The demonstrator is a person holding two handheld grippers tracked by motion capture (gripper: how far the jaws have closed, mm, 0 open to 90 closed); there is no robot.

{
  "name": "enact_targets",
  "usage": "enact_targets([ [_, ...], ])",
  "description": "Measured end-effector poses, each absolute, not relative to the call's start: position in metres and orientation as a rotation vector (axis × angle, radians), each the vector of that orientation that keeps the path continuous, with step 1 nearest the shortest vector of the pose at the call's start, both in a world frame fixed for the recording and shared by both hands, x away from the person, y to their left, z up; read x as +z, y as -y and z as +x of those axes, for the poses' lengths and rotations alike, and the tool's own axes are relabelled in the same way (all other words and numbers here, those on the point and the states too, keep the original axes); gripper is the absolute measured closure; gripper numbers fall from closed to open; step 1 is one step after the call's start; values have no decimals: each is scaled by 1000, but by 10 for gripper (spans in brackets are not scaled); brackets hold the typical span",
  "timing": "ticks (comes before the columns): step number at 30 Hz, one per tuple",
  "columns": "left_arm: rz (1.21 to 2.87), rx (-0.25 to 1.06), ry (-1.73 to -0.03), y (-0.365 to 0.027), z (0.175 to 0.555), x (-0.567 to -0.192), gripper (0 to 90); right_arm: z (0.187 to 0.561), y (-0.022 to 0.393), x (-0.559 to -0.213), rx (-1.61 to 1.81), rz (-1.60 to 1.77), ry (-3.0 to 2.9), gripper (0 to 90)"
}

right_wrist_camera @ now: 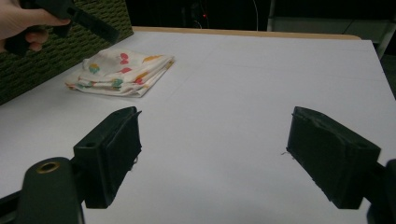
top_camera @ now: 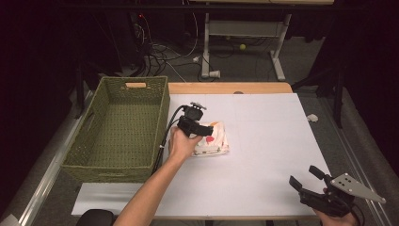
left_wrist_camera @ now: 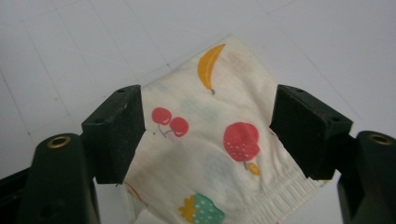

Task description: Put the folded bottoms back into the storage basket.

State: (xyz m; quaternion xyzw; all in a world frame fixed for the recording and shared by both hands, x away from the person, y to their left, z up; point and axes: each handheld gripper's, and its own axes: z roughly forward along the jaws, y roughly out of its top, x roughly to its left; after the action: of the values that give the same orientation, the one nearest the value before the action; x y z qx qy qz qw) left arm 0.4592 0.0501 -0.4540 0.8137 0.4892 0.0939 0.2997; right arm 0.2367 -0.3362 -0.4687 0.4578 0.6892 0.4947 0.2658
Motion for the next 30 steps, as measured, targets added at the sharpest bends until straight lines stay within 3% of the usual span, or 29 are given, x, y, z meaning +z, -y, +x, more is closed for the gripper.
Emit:
enact_targets([
  [21, 2149, 180, -1491, -69, 493, -485, 220, 239, 334, -469, 1327, 1222, -1876, 181],
  [30, 2216, 188, -1507, -68, 497, -497, 283, 237, 332, -468, 1308, 1194, -1881, 188],
])
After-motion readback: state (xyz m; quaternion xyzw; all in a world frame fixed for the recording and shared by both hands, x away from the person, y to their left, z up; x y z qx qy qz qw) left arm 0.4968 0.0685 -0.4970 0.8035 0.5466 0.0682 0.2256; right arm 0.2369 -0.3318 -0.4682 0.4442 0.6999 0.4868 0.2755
